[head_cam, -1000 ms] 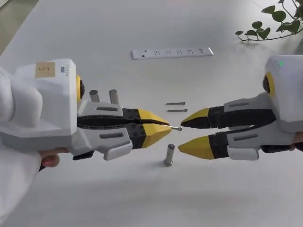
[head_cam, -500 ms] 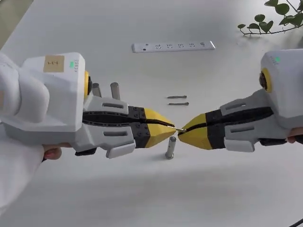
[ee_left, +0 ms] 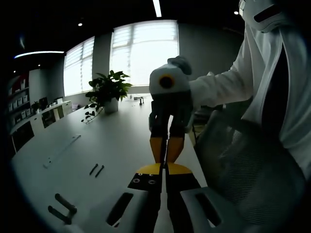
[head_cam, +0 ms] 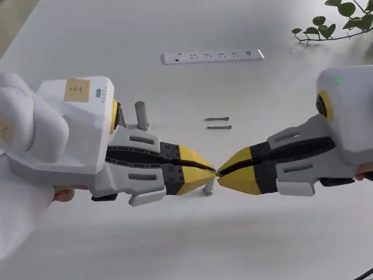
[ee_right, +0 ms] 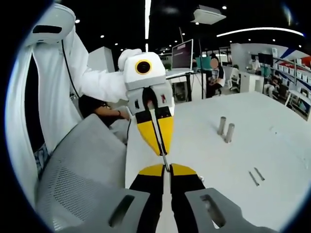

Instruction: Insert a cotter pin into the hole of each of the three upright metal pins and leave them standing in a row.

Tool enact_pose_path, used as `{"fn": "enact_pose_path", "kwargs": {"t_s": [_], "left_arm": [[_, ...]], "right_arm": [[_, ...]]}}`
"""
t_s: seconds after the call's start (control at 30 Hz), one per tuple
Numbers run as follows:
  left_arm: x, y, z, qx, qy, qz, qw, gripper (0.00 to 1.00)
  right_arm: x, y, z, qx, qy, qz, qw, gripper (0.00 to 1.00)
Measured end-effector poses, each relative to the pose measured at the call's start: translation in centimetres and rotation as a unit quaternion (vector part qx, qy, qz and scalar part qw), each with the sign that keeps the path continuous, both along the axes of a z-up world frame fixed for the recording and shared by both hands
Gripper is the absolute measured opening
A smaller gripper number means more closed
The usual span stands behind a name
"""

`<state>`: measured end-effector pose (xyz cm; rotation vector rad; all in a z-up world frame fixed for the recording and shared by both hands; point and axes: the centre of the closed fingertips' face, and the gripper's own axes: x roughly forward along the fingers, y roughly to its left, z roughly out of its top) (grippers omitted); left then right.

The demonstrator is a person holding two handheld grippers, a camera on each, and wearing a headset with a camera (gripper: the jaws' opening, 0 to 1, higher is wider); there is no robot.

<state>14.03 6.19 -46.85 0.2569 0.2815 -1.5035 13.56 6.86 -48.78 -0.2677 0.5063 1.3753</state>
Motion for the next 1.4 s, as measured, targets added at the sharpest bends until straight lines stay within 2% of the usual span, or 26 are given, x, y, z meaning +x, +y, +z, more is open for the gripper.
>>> {"fn": "enact_pose_path", "kwargs": {"t_s": [0.13,0.37,0.57,0.73,0.83,1.03,1.17,1.3,1.4], "left_arm": [[-0.1,-0.1,0.1,-0.002,0.002,-0.003,1.0,0.0],[-0.2,0.0,-0.1,-0.002,0.006,-0.002,1.0,0.0],[-0.4,0.4,-1.4,0.024,0.001,-0.009,0.9997,0.0],[-0.8,0.2,-2.1,0.04,-0.004,-0.016,0.9991,0.0],[-0.9,0.1,-2.2,0.038,0.01,-0.013,0.9992,0.0],[-0.7,-0.1,-2.3,0.034,0.012,-0.008,0.9993,0.0],[-0.3,-0.2,-2.6,0.038,0.015,0.001,0.9991,0.09],[-0.2,-0.1,-3.0,0.04,0.024,0.008,0.9989,0.12],[0.5,0.2,-3.7,0.054,0.017,0.021,0.9982,0.2]], "right_arm": [[-0.1,-0.2,-0.5,-0.005,0.007,0.003,1.0,0.0],[-0.1,-0.3,-0.7,-0.014,0.0,0.009,0.9999,0.0],[-0.4,-0.4,-0.5,-0.019,-0.006,0.018,0.9996,0.0],[-0.7,-0.4,-1.0,-0.036,-0.006,0.023,0.9991,0.0],[-0.6,-0.6,-1.4,-0.038,0.002,0.015,0.9991,0.0],[-0.5,-1.0,-1.4,-0.041,-0.002,0.013,0.9991,0.0],[-0.2,-1.4,-1.9,-0.046,-0.001,0.008,0.9989,0.0],[0.1,-1.7,-2.4,-0.046,0.0,0.001,0.9989,0.0],[0.4,-2.2,-3.0,-0.053,0.001,-0.006,0.9986,0.0]]}}
